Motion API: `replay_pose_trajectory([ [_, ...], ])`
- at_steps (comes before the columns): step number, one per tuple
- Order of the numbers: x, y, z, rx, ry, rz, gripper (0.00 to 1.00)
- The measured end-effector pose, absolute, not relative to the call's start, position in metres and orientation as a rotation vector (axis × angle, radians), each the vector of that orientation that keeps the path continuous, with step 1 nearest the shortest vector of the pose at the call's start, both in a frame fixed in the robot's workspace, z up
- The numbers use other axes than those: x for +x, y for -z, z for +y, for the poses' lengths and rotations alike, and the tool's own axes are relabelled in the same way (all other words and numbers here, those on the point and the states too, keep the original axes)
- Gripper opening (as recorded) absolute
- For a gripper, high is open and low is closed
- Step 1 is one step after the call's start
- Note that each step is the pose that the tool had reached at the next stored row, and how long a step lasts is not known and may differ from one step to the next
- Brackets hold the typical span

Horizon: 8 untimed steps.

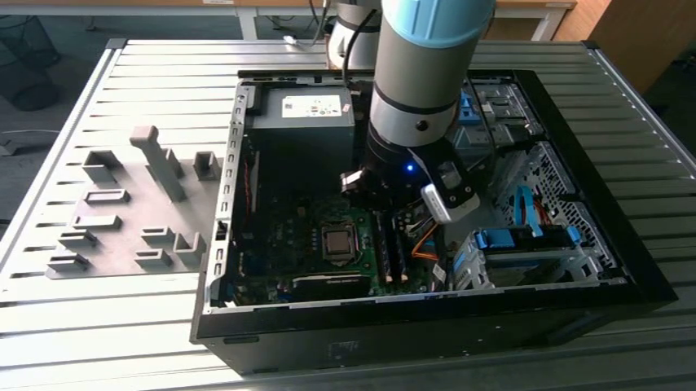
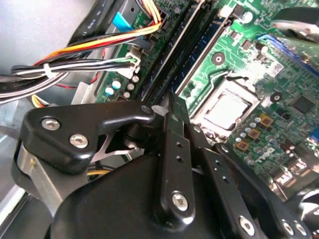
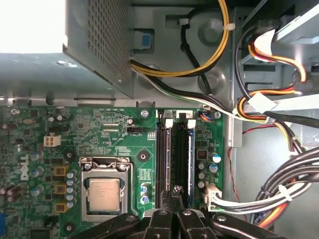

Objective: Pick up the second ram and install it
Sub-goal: 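Press down the second ram until it locks into place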

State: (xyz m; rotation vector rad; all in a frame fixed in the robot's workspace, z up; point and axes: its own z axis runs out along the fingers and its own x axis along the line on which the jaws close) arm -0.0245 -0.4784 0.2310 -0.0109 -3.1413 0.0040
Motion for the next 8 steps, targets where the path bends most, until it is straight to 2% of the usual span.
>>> replay_pose_trajectory([
  [8,-0.0245,-0.2331,-0.4784,-0.011,-0.004,-3.141,0.11],
])
